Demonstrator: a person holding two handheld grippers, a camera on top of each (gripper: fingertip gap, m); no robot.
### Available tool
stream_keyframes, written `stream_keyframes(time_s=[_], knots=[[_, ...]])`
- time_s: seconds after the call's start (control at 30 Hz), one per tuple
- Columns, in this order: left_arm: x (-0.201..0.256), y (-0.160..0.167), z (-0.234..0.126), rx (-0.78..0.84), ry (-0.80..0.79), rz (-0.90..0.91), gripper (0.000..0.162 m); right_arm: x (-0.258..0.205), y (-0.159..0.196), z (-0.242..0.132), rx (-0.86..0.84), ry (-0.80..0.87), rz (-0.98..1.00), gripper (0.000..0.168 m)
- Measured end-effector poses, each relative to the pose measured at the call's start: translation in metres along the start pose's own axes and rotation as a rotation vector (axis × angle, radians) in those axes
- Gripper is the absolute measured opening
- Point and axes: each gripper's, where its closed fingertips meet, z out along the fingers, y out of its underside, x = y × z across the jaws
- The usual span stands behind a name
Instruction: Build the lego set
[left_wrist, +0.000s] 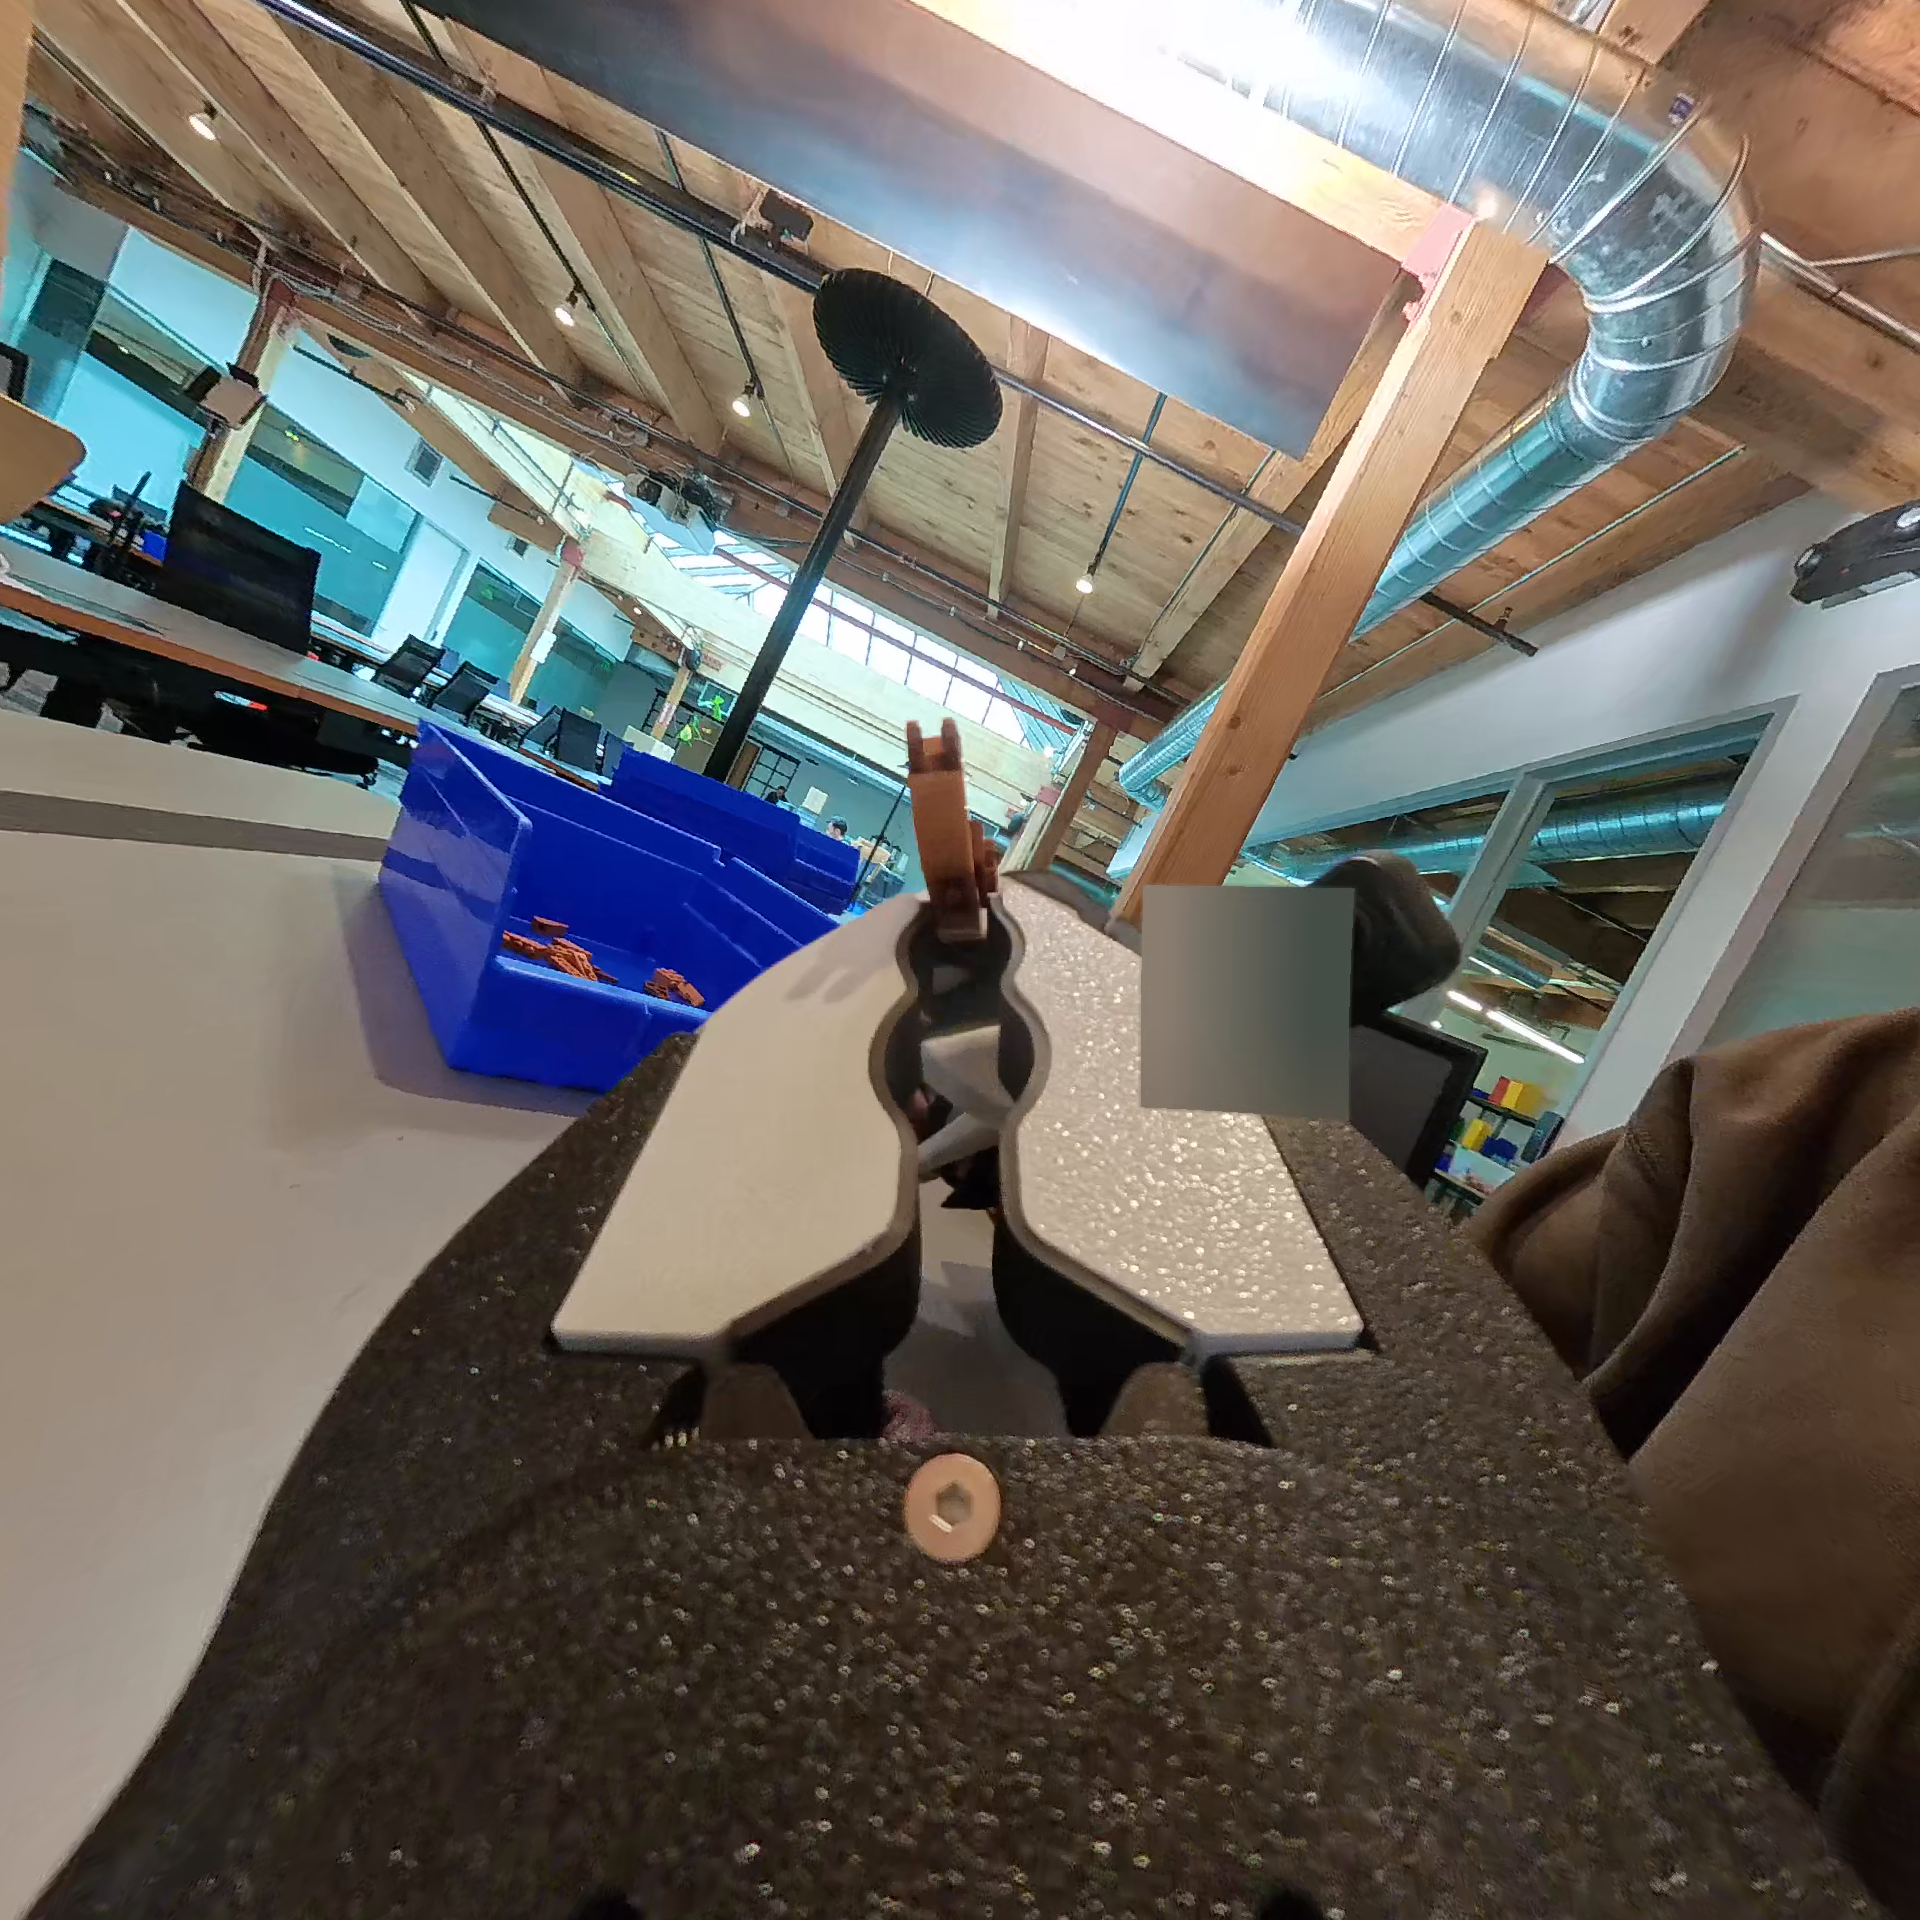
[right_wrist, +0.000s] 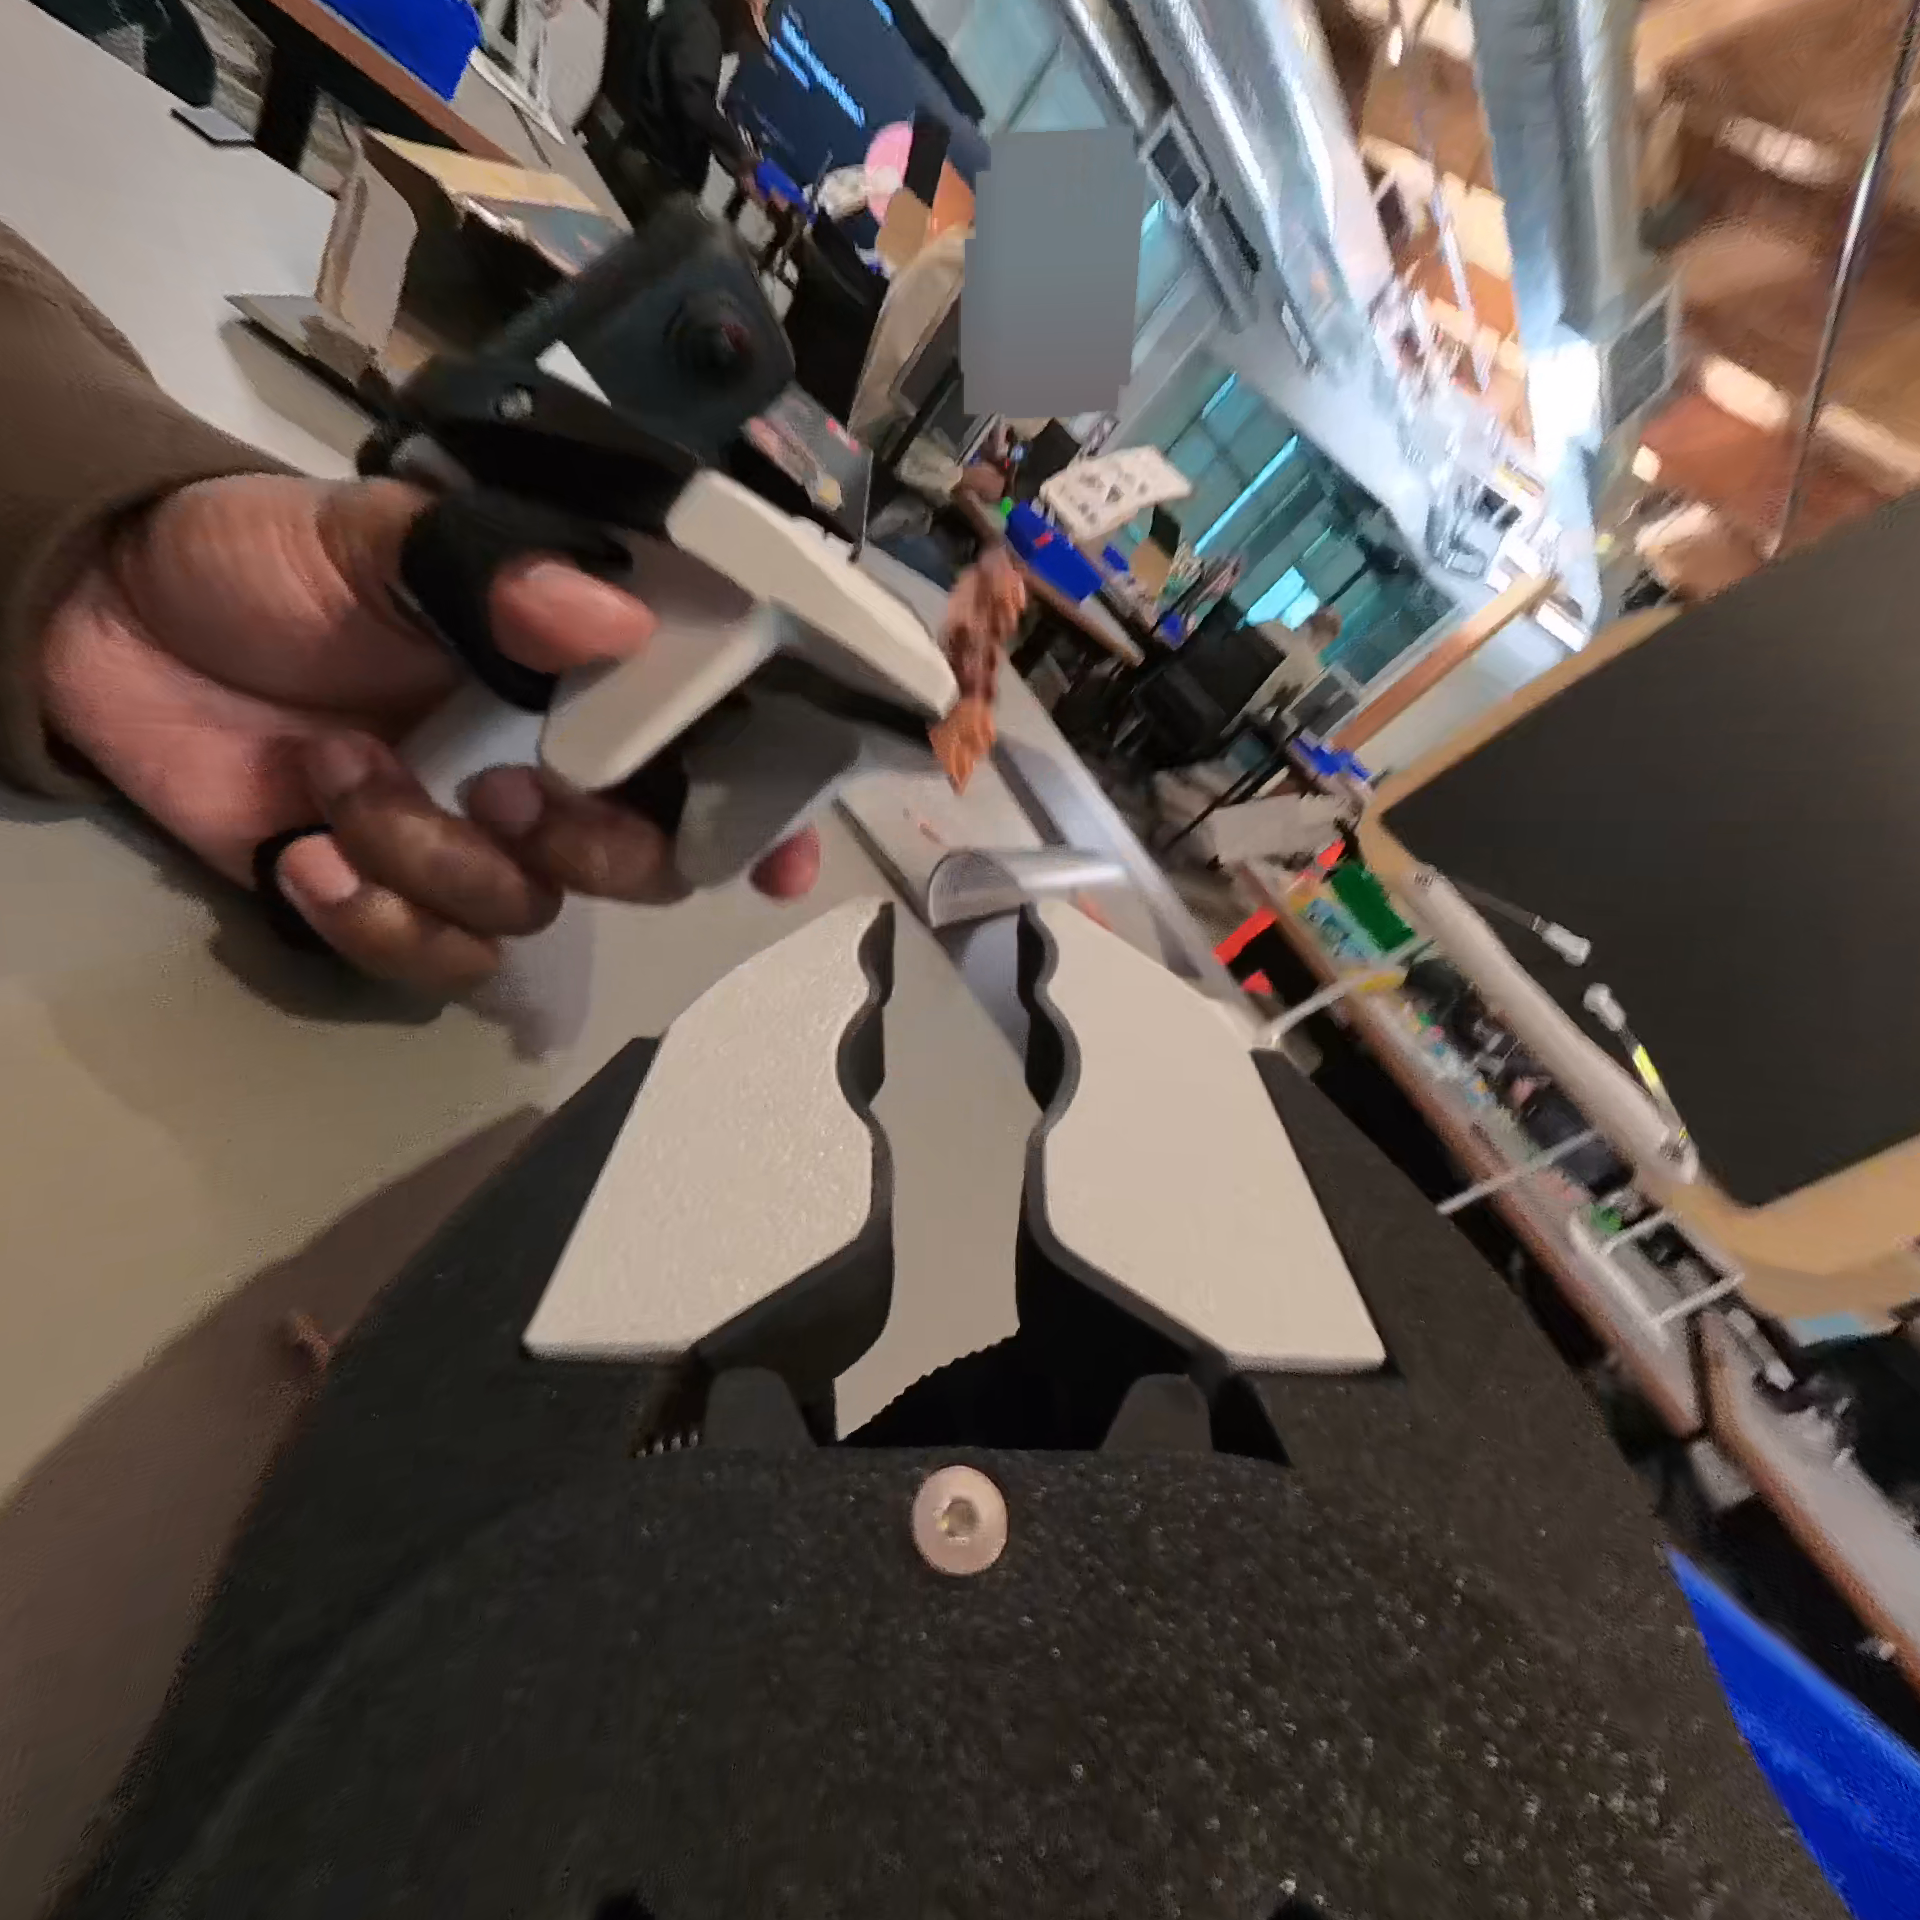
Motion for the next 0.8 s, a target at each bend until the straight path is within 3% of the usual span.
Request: stream_keyframes(time_s=[0.17,0.27,0.47,0.67,0.8], knots=[[0.002,-0.012,-0.008,0.037,-0.019,0.026,0.010,-0.002,0.031,-0.033,-0.167,-0.006,0.292,0.020],[0.009,-0.024,-0.011,0.072,-0.020,0.041,0.010,-0.028,0.044,-0.054,-0.277,-0.085,0.436,0.015],[0.024,-0.039,-0.014,0.167,-0.016,-0.020,0.010,-0.077,0.068,-0.063,-0.504,-0.288,0.273,0.019],[0.043,-0.032,-0.013,0.233,-0.016,-0.100,0.010,-0.097,0.075,-0.057,-0.540,-0.445,0.096,0.020],[0.053,-0.037,-0.013,0.319,0.013,-0.136,0.010,-0.102,0.078,-0.052,-0.560,-0.514,0.121,0.018]])
